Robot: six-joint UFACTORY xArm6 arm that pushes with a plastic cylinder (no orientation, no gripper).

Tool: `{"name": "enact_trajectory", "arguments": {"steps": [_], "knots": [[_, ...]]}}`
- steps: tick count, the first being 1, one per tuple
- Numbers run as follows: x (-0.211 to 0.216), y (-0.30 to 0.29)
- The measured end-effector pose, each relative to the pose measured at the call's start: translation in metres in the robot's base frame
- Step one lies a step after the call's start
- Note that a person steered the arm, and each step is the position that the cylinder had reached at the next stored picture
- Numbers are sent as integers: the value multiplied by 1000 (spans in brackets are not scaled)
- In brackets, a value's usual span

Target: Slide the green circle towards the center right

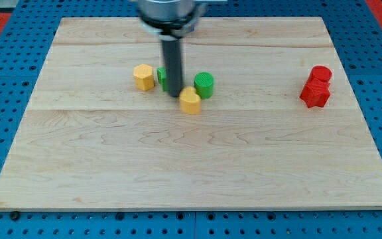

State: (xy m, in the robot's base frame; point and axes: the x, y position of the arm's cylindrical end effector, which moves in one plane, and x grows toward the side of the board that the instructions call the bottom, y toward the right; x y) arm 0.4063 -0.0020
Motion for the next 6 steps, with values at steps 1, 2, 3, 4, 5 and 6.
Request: {"name": "enact_trajectory", "arguments": {"steps": [1,2,3,4,5,6], "knots": [[0,43],[-1,51],[-18,26],[-28,34],[-29,108],[-29,168]]}}
